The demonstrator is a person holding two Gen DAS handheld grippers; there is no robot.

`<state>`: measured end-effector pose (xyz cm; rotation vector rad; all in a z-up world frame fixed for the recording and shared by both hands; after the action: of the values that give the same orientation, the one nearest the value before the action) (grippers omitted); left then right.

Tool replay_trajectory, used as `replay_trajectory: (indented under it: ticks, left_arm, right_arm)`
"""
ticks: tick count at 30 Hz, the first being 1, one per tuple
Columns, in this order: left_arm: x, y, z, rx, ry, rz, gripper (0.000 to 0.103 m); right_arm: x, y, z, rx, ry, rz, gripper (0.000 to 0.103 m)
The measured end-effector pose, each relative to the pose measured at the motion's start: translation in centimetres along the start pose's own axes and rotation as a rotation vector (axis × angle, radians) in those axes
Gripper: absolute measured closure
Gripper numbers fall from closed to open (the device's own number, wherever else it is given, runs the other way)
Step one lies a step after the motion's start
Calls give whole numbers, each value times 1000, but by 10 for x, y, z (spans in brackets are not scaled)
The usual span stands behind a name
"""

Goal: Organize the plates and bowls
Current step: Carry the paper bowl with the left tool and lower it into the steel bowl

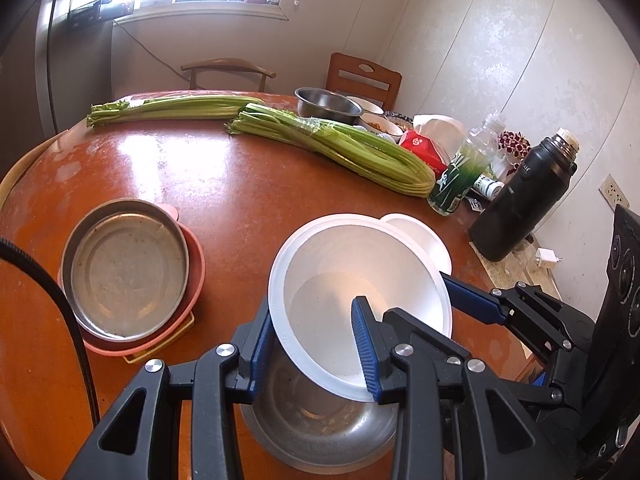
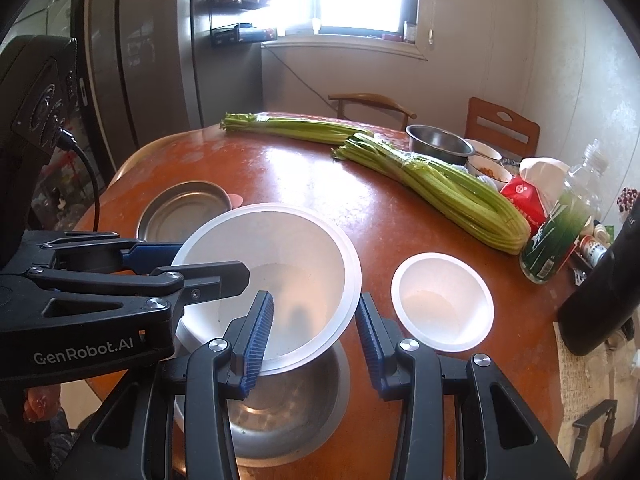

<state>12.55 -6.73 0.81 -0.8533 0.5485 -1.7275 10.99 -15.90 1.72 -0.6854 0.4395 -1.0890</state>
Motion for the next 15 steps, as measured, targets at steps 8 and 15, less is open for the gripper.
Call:
replay_trajectory:
  ticks: [8, 15]
  left_arm:
    - [0, -1, -9, -15, 2, 9, 66]
    - [0, 4, -19, -36, 4, 11, 66]
  right_arm:
    - [-4, 0, -13, -15, 0, 15, 58]
    - [-6, 1, -24, -31, 1, 22, 58]
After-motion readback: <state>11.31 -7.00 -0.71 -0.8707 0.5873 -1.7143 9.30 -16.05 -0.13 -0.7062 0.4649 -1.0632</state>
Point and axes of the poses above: each gripper's, at about its wrist camera, not at the fingertips, and y roughly the way its jaws point, x to its right, z to its top, the point moved 5 cm from there along y, roughly the way its jaws point, and after that the axes turned 2 degrees about x, right-handed, at the moved point
